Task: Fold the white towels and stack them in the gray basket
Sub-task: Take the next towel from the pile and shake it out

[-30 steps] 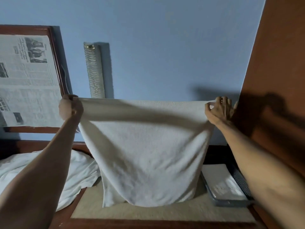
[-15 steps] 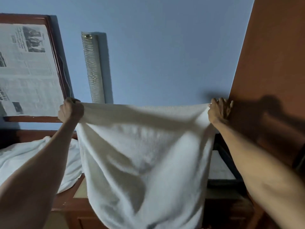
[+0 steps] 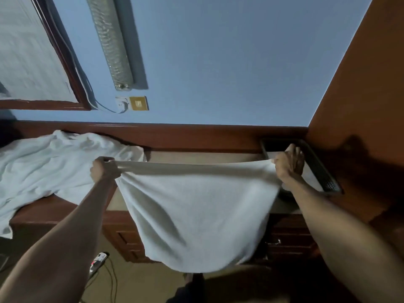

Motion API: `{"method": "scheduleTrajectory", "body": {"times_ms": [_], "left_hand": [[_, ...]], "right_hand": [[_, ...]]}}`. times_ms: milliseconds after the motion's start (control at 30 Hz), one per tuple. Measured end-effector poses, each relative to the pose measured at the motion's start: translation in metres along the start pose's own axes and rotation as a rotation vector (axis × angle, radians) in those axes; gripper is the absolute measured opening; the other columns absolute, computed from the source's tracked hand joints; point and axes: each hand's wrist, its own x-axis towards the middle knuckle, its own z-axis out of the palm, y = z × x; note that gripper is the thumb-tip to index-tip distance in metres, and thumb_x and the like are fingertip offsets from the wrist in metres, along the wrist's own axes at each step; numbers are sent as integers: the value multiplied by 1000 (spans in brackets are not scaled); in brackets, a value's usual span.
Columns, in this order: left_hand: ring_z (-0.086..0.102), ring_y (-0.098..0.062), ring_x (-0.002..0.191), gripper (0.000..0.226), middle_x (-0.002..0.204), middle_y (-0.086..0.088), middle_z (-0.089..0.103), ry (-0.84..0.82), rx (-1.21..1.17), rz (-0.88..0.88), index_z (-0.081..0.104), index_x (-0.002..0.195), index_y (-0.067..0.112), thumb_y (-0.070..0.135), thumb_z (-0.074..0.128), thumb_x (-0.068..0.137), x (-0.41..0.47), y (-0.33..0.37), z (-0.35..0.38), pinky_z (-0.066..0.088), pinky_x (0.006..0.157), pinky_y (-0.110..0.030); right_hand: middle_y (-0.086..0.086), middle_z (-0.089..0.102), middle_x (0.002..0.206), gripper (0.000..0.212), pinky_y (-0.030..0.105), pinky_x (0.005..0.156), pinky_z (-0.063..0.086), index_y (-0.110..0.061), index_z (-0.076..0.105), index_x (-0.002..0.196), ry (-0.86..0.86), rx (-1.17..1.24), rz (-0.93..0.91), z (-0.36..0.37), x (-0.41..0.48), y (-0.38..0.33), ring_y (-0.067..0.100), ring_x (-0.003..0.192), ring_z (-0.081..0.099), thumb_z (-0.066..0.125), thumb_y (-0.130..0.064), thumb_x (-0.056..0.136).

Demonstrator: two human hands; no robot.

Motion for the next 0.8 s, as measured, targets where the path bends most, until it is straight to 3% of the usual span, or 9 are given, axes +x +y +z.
{"method": "scheduleTrajectory", "body": {"times_ms": [100,167,233,467,567,633,700,800], "left_hand": [[74,-39,89,22,95,-24,74,-17,-36,-43,72,104,16,5,66,86,22,-6,28,60,88,-51],[75,-38,85,19,91,-21,74,-16,-73,-74,70,101,19,7,60,89,42,-1,49,61,87,-49],[75,-36,76,20,89,-17,73,-23,-96,-90,67,100,20,9,52,93,69,8,74,62,84,-47],[75,-35,73,15,86,-17,71,-65,-93,-141,68,96,17,5,65,90,177,37,174,64,77,-47],[72,-39,80,15,96,-22,68,-123,-175,-169,63,92,10,-5,62,93,215,52,216,63,54,-34],[73,-30,69,17,85,-18,64,-133,-230,-196,59,90,10,-6,58,97,241,61,242,57,45,-21],[70,-17,54,15,88,-16,64,-122,-267,-200,60,102,13,-2,59,99,263,68,265,57,50,-19],[72,-29,83,18,110,-15,64,-77,-337,-193,61,99,16,-2,63,97,286,71,296,63,79,-35]], "right_hand": [[18,52,133,32,47,98,42,-5,72,116,-96,-32,15,26,16,-12,38,120,49,58,-30,101],[18,63,114,30,41,83,47,-6,74,108,-119,-8,20,42,34,-21,38,103,61,55,-29,102],[17,68,100,27,36,74,43,-5,72,101,-135,-8,43,54,56,-34,36,92,65,57,-28,101],[12,71,91,23,32,67,46,-7,72,92,-271,-78,128,105,170,-94,30,85,69,66,-29,95],[13,71,92,22,31,65,43,-8,72,86,-304,-77,154,129,218,-111,32,86,69,64,-26,95],[14,70,85,24,32,65,48,-7,69,78,-291,-29,171,149,247,-118,34,81,69,63,-23,95],[18,70,87,26,38,73,56,-5,71,79,-280,36,183,170,275,-126,38,84,69,64,-22,96],[26,70,103,27,46,84,54,-4,76,98,-266,145,197,198,309,-139,47,101,66,62,-27,99]]}}
